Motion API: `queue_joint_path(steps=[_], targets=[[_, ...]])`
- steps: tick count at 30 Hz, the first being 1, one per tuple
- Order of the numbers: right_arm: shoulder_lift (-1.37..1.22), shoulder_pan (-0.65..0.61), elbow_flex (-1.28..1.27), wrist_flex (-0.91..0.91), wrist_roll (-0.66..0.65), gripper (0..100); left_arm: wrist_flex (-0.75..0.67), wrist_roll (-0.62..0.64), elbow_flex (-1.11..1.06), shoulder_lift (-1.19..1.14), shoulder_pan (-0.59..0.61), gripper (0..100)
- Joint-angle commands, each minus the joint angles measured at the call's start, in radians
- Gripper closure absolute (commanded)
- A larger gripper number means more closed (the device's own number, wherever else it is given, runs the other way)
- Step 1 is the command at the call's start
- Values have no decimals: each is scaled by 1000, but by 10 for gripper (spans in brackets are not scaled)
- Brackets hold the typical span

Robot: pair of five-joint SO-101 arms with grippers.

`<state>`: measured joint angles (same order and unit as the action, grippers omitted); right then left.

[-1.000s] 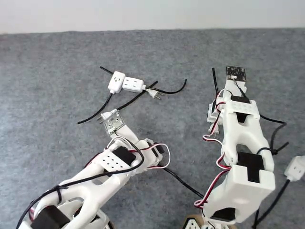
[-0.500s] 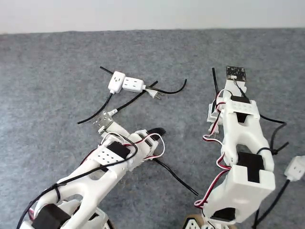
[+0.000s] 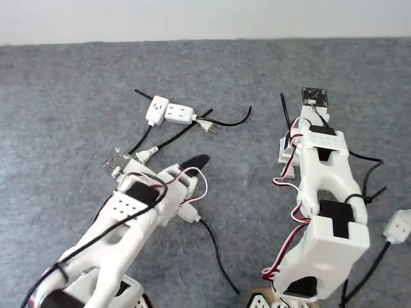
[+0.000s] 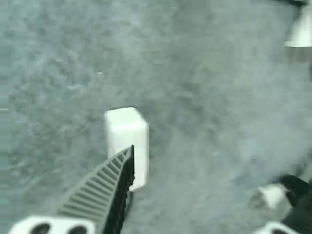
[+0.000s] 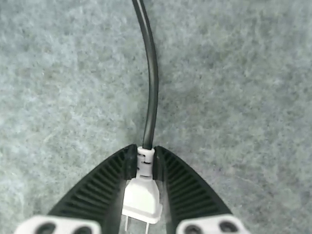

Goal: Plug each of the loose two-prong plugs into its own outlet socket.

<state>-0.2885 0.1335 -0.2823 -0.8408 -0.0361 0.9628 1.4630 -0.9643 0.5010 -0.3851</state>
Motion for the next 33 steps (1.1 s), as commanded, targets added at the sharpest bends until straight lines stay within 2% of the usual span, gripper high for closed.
queue_joint_path(steps=[1, 5, 8, 10, 14, 19, 29, 33], targets=[[7, -7, 61, -15, -8, 991, 3, 8, -2, 101, -14, 494], [7, -7, 61, -15, -8, 991, -101, -87, -131, 149, -74, 494], [7, -7, 61, -15, -8, 991, -287, -173, -249, 150, -64, 494], [7, -7, 61, -15, -8, 991, -359, -226, -291, 158, -25, 493], [7, -8, 61, -15, -8, 991, -327, -301, -289, 160, 23, 467], [7, -7, 61, -15, -8, 991, -227, -318, -236, 160, 23, 467], [7, -7, 60, -15, -8, 991, -198, -330, -211, 160, 23, 468], [7, -7, 60, -15, -8, 991, -81, -446, -116, 160, 34, 562]])
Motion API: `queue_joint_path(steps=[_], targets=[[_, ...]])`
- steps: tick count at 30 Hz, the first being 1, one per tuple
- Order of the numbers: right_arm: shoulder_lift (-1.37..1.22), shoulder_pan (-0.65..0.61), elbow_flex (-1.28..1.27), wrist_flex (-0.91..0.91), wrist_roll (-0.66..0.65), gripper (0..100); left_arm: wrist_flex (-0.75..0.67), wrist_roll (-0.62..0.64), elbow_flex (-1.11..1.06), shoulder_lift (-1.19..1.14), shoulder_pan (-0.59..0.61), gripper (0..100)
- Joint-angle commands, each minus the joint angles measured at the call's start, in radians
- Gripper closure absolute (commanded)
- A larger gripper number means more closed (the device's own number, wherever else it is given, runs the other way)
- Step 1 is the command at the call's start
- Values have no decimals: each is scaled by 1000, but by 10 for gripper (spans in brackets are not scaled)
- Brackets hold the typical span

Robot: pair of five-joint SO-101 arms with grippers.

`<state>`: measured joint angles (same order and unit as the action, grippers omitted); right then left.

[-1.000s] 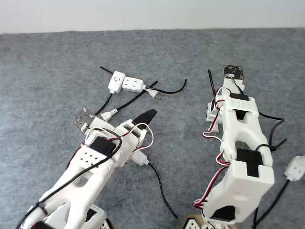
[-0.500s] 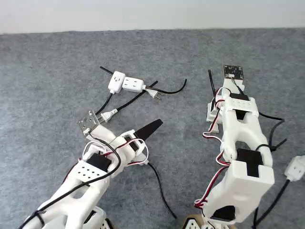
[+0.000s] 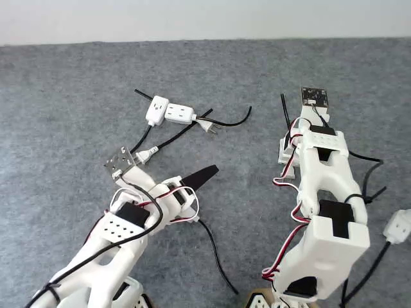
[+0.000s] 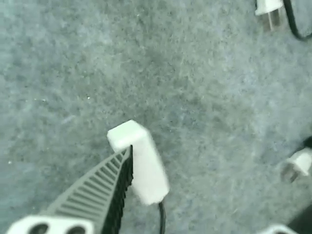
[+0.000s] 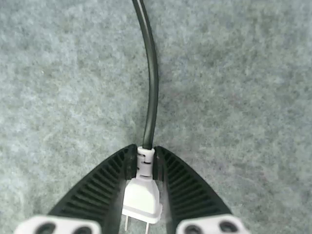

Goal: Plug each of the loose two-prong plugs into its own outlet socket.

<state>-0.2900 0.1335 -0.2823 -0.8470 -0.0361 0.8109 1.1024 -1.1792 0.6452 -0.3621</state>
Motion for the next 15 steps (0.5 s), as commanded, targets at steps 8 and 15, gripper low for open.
queue_joint_path(steps=[8, 15], targets=[[8, -7, 60, -8, -8, 991, 296, -158, 266, 14, 77, 618], [8, -5, 61, -8, -8, 991, 222, -161, 166, 12, 75, 784]])
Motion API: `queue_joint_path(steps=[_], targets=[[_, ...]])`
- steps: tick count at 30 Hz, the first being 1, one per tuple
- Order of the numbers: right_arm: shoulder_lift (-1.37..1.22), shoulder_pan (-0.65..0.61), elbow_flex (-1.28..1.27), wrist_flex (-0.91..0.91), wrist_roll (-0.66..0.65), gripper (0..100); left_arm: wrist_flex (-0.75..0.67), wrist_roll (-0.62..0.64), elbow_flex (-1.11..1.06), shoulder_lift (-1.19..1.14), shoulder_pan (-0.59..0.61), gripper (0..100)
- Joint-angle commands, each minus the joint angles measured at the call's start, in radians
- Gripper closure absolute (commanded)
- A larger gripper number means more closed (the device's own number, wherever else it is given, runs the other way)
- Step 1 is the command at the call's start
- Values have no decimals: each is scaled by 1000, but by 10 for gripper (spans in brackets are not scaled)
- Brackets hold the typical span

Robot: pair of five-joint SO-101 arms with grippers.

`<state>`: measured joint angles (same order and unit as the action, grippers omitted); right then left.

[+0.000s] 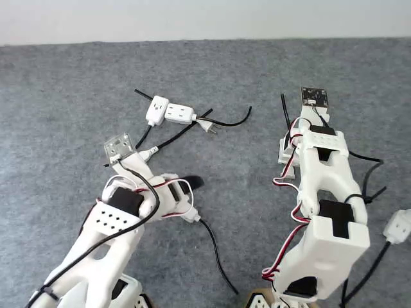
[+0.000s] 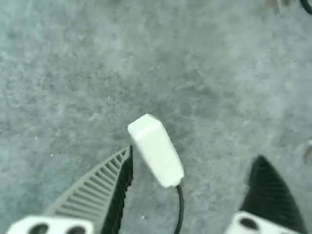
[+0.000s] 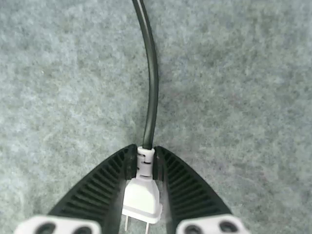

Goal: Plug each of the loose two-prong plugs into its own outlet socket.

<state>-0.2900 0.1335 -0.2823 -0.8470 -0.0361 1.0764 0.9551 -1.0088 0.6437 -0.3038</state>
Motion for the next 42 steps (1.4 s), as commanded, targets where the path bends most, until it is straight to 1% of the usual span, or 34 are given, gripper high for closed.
queue_joint_path(steps=[1, 3, 5, 7, 11, 16, 21, 25, 28, 32, 34, 38, 42], targets=[[8, -5, 61, -8, -8, 991, -57, -26, -15, 14, 23, 860], [8, -5, 61, -8, -8, 991, -98, -98, -39, 14, 26, 995], [8, -5, 61, -8, -8, 991, -121, -143, -73, 14, 17, 968], [7, -5, 61, -8, -9, 991, -109, -141, -94, 14, 5, 986], [7, -7, 61, -7, -11, 991, -57, -143, -94, 15, -12, 987], [7, -7, 61, -7, -9, 991, -114, -143, -117, 6, -52, 987], [7, -7, 61, -8, -8, 991, -216, -140, -150, 3, -121, 987], [7, -7, 61, -8, -8, 991, -242, -115, -93, -84, -130, 987], [7, -7, 60, -8, -8, 991, -233, -86, -7, -244, -124, 987], [8, -7, 60, -8, -8, 991, -133, -81, 156, -431, -123, 987], [8, -7, 60, -8, -8, 991, -115, -54, 214, -493, -123, 987], [8, -7, 60, -8, -9, 991, -120, -23, 282, -548, -126, 987], [8, -7, 61, -8, -11, 991, -114, -18, 292, -497, -129, 987]])
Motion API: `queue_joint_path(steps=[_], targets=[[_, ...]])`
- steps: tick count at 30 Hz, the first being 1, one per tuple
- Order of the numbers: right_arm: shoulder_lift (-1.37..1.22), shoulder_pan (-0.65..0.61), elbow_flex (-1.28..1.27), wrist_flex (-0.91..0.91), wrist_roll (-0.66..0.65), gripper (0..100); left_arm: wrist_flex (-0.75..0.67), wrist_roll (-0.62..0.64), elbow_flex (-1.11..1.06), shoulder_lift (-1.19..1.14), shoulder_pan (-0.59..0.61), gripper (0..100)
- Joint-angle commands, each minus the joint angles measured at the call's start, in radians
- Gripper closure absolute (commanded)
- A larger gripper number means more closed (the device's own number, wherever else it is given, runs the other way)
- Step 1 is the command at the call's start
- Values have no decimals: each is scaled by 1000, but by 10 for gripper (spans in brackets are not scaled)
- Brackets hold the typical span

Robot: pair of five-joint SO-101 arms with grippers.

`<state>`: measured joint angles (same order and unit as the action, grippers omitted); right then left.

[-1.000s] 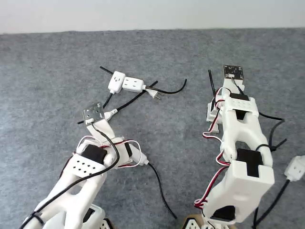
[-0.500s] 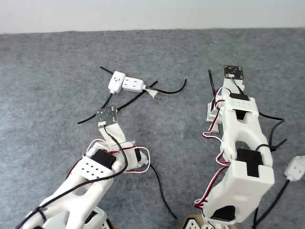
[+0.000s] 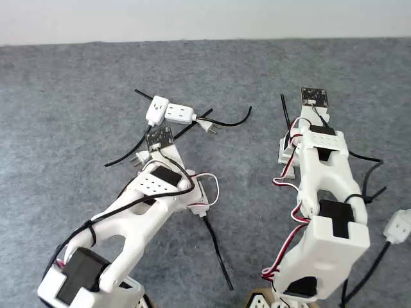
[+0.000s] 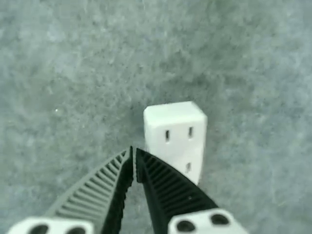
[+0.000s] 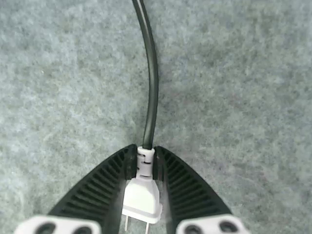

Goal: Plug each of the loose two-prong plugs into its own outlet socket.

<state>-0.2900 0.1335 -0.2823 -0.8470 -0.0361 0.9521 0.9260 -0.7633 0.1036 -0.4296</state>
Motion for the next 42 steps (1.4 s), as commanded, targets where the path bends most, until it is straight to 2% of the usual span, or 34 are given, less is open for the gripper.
queue_joint_path(steps=[1, 7, 10, 14, 18, 22, 26, 28, 29, 33, 36, 42], targets=[[8, -7, 61, -8, -11, 991, 15, 11, 41, 74, 0, 987], [7, -8, 61, -8, -12, 991, 34, 72, -113, 393, 2, 987], [7, -10, 61, -8, -12, 991, -55, 72, -245, 563, -2, 986], [7, -10, 61, -8, -12, 991, -296, -12, -460, 698, -5, 985], [5, -10, 61, -8, -12, 991, -342, -38, -526, 746, 2, 985], [5, -12, 61, -8, -12, 991, -331, 21, -496, 747, -6, 947], [4, -12, 61, -8, -12, 991, -190, 132, -420, 746, -63, 758], [4, -12, 61, -8, -11, 991, -180, 175, -412, 746, -87, 674], [4, -12, 61, -8, -11, 991, -180, 187, -412, 746, -98, 663], [4, -12, 61, -8, -9, 991, -224, 192, -429, 721, -106, 727], [4, -12, 61, -8, -9, 991, -272, 187, -410, 595, -74, 791], [4, -13, 61, -7, -9, 991, -130, 199, -180, 244, -49, 723]])
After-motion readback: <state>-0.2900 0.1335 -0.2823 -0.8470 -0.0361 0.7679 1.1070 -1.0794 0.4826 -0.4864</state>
